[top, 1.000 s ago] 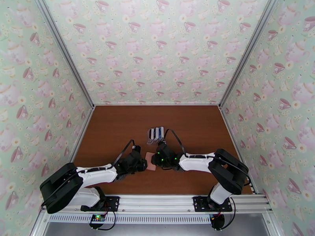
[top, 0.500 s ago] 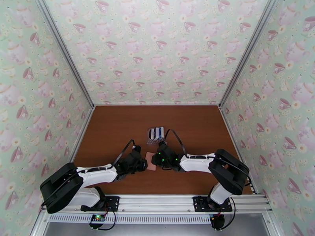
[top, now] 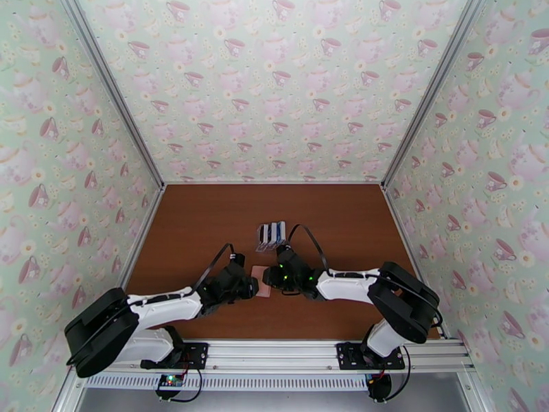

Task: Put the credit cards into the card holder

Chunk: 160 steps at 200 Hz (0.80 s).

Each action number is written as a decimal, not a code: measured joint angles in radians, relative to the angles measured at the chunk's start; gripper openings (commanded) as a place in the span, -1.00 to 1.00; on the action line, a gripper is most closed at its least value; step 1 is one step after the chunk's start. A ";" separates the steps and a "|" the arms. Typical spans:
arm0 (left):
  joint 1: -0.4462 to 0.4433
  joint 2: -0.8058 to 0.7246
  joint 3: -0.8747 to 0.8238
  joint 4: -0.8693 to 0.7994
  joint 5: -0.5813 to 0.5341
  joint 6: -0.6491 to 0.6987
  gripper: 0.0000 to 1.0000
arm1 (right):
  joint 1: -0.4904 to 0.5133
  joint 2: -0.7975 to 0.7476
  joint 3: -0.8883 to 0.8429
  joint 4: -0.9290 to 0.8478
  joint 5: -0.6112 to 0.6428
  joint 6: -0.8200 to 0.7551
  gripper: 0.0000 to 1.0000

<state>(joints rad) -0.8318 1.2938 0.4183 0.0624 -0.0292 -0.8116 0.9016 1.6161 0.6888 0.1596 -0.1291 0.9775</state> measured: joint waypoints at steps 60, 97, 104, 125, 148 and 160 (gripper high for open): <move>0.000 -0.063 0.000 -0.042 0.000 0.015 -0.02 | 0.000 0.000 -0.009 0.053 -0.041 0.027 -0.32; 0.000 -0.089 0.000 -0.068 0.000 0.029 0.04 | -0.001 0.000 -0.009 0.075 -0.059 0.040 -0.32; 0.000 -0.090 0.000 -0.071 0.000 0.033 0.13 | -0.001 0.000 -0.009 0.076 -0.061 0.041 -0.32; 0.000 -0.095 0.000 -0.087 -0.002 0.036 0.28 | -0.004 0.000 -0.010 0.083 -0.067 0.044 -0.32; 0.000 -0.096 0.000 -0.094 -0.001 0.041 0.32 | -0.006 0.001 -0.010 0.099 -0.070 0.051 -0.32; 0.000 -0.096 0.000 -0.096 -0.001 0.042 0.36 | -0.006 0.003 -0.010 0.103 -0.071 0.052 -0.32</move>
<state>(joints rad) -0.8318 1.1976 0.4187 -0.0338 -0.0303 -0.7700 0.8951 1.6192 0.6792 0.2630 -0.1997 1.0298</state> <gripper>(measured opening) 0.662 0.340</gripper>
